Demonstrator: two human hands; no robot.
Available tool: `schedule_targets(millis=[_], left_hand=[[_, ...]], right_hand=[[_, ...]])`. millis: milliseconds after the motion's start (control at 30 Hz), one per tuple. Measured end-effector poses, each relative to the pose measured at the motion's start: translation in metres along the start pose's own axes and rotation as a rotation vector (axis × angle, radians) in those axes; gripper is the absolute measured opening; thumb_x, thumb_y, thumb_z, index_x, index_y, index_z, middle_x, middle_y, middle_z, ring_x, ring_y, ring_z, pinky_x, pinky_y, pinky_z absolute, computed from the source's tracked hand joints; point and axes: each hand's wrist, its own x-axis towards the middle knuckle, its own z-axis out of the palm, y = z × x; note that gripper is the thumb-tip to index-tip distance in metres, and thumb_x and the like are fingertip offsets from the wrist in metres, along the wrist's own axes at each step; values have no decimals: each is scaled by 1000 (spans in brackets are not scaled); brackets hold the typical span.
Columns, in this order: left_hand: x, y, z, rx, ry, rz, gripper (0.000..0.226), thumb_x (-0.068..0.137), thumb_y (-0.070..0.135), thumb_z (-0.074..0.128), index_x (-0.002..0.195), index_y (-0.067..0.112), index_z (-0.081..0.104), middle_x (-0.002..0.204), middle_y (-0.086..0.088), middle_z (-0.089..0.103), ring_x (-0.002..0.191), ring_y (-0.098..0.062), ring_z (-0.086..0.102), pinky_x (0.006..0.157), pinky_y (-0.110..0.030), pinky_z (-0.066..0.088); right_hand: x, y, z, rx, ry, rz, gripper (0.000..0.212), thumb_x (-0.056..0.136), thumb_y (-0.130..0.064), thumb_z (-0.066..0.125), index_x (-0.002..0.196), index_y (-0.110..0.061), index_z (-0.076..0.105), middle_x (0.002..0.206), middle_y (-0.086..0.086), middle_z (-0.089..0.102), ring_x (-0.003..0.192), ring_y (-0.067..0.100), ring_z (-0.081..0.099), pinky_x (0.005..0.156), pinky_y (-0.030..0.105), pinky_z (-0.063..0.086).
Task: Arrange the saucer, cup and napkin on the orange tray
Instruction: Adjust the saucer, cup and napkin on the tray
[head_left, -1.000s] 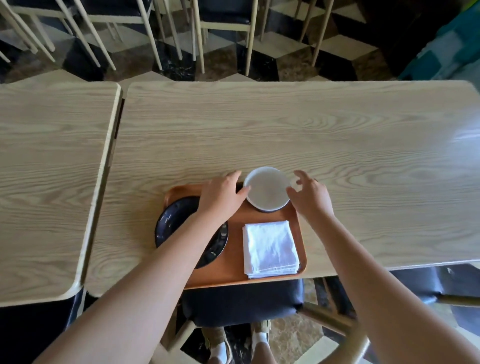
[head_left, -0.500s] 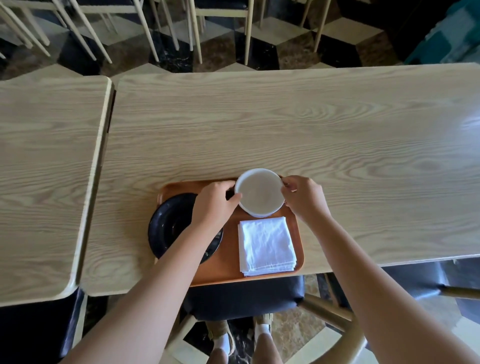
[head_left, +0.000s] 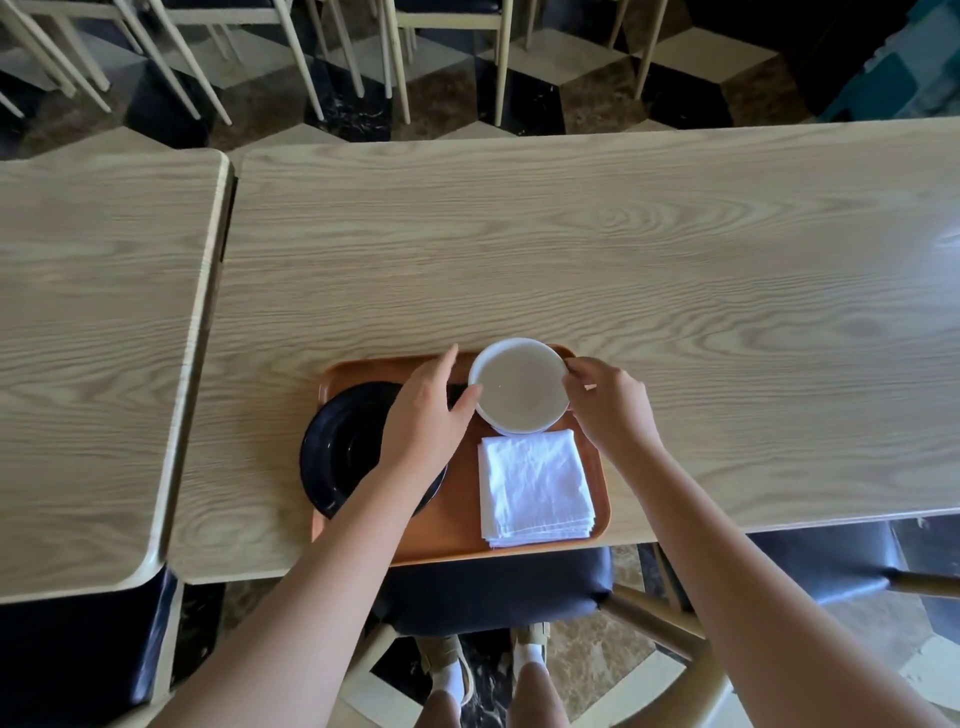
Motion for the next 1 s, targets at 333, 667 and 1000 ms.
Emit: schedule_targets(millis=[333, 667, 1000], left_hand=[[-100, -9, 51, 536, -164, 537, 50, 78, 35, 64, 126, 27, 54, 138, -10, 52, 129, -23, 46, 101, -47, 39], [-95, -29, 47, 649, -212, 512, 54, 76, 36, 67, 128, 31, 52, 140, -10, 48, 132, -21, 42, 103, -50, 35], [-95, -32, 48, 650, -182, 541, 52, 78, 37, 65, 128, 30, 52, 139, -11, 50, 131, -22, 43, 104, -49, 33]], right_hand=[[-72, 91, 17, -508, -130, -544, 51, 82, -39, 45, 127, -17, 54, 140, 6, 48, 130, 22, 43, 102, 40, 43], [-79, 86, 34, -432, -76, -561, 52, 64, -20, 84, 113, -14, 66, 129, 11, 59, 119, 24, 55, 92, 39, 49], [-82, 88, 40, -493, -54, -571, 49, 72, -22, 77, 118, -12, 63, 133, 13, 56, 124, 27, 51, 96, 42, 49]])
